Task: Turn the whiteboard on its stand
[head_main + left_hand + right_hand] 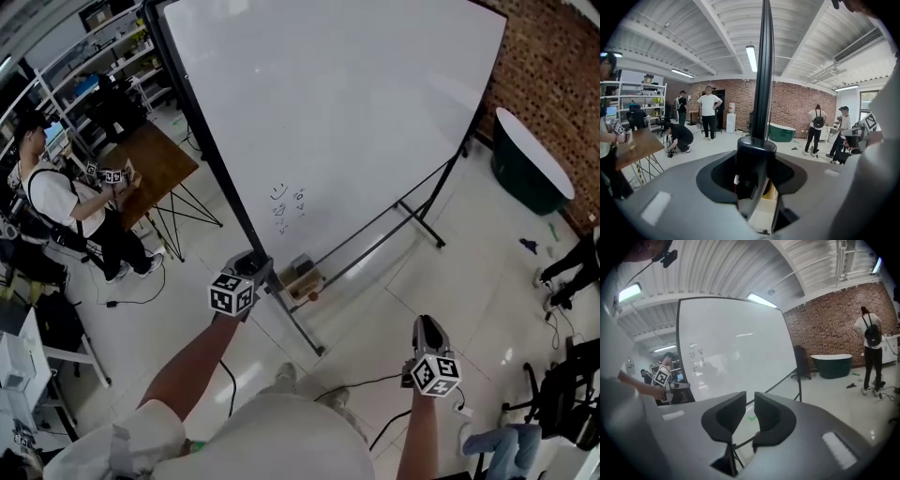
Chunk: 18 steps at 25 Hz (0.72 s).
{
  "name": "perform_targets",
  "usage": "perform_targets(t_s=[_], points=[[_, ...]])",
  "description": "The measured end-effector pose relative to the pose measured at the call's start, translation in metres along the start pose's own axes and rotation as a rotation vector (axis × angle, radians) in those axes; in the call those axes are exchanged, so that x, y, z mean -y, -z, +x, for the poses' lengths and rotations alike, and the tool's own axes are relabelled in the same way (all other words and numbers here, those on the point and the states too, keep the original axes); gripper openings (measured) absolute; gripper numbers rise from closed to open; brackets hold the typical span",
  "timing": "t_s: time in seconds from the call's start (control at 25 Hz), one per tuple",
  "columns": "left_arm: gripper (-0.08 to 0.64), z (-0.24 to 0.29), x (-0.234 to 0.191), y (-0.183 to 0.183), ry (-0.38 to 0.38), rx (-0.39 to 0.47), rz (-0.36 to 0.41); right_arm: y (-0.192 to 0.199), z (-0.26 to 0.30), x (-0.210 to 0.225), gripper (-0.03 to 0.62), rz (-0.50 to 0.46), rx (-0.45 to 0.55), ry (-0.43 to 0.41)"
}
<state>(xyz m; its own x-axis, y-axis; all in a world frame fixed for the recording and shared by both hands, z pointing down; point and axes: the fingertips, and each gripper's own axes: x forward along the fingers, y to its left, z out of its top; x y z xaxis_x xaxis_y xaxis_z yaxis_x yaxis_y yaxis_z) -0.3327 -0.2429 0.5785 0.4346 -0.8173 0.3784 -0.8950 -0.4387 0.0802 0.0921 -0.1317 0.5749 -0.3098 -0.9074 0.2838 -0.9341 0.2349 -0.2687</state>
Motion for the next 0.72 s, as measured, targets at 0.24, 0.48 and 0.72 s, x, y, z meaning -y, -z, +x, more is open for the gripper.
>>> perform_targets(t_s=[0.24, 0.48, 0.72], points=[[0.201, -0.022, -0.003, 0.005, -0.054, -0.006, -0.020, -0.002, 0.044, -0.024, 0.051, -0.017, -0.035, -0.073], [0.196, -0.043, 0.003, 0.014, -0.109, -0.018, -0.027, 0.028, 0.035, -0.021, 0.051, 0.006, -0.113, -0.110], [0.193, -0.068, 0.021, 0.020, -0.153, -0.020, -0.038, 0.048, 0.040, -0.021, 0.055, -0.011, -0.196, -0.166]])
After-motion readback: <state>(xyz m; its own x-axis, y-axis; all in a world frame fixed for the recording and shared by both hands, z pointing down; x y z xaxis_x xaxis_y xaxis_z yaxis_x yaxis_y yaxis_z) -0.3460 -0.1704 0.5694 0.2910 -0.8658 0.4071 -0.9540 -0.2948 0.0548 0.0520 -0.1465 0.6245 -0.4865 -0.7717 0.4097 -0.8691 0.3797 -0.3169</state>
